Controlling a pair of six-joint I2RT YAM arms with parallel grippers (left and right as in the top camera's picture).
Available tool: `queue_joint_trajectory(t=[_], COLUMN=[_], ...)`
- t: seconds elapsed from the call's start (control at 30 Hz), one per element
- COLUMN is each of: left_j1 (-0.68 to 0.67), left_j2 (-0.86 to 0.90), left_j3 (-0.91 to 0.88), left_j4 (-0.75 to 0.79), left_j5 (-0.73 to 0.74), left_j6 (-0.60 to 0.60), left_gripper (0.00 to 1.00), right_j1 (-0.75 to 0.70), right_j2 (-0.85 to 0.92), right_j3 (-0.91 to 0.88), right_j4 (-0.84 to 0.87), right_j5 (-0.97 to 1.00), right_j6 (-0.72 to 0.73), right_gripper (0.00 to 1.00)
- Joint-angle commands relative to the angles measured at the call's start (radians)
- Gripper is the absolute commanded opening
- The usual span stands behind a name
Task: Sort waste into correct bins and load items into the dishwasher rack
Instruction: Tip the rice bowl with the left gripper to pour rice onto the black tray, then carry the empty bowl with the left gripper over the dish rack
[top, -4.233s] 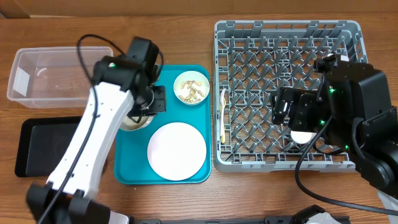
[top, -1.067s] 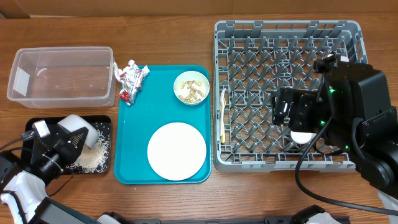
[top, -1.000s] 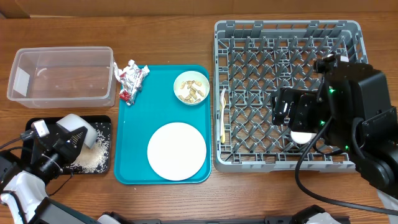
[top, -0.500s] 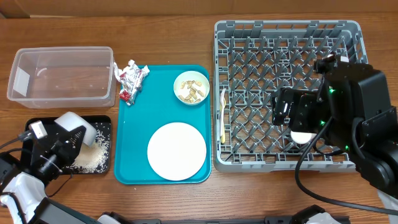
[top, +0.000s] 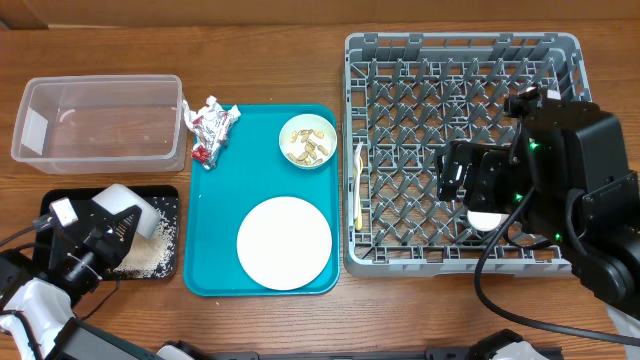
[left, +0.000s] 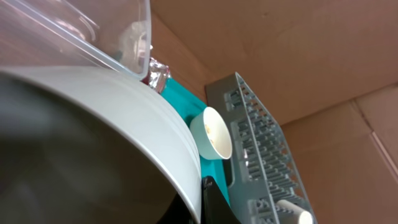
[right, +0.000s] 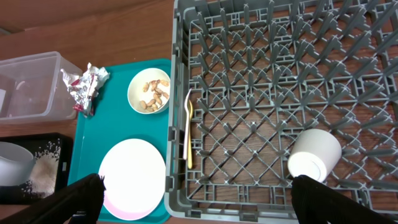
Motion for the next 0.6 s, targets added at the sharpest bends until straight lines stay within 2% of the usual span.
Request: queue_joint_trajectory(t=[0.0, 0.03, 0.1, 0.23, 0.4, 0.5, 0.57], left_j1=[0.009, 0.009, 0.006, 0.006, -0.007, -0.076, -0.168], left_j2=[0.005, 0.005, 0.005, 0.005, 0.003, 0.002, -0.004], left_j3=[0.002, 0.002, 0.002, 0.002, 0.003, 0.032, 0.061], left_j4=[0.014, -0.006, -0.042, -0.09, -0.128, -0.131, -0.129], left_j5=[-0.003, 0.013, -0.006, -0.068, 0.242, 0.225, 0.207], left_j6=[-0.052, -0.04, 0.061, 0.084, 0.072, 0.051, 0.073], left_gripper=[0.04, 0.04, 0.04, 0.04, 0.04, 0.04, 0.04], right_j1=[-0.006, -0.006, -0.006, -0.006, -0.006, -0.006, -0.006], right_j2=[-0.001, -0.001, -0.001, -0.001, -0.001, -0.001, -0.001], right_j3=[0.002, 0.002, 0.002, 0.002, 0.002, 0.002, 0.002], right_j4=[0.002, -0.002, -0.006, -0.006, 0.009, 0.018, 0.022], right_j5=[0.002, 0.002, 0.002, 0.002, 0.002, 0.002, 0.001], right_j6=[0.001, 0.002, 0.001, 0.001, 0.002, 0.002, 0.002], right_gripper=[1.0, 1.0, 1.0, 1.0, 1.0, 1.0, 1.0])
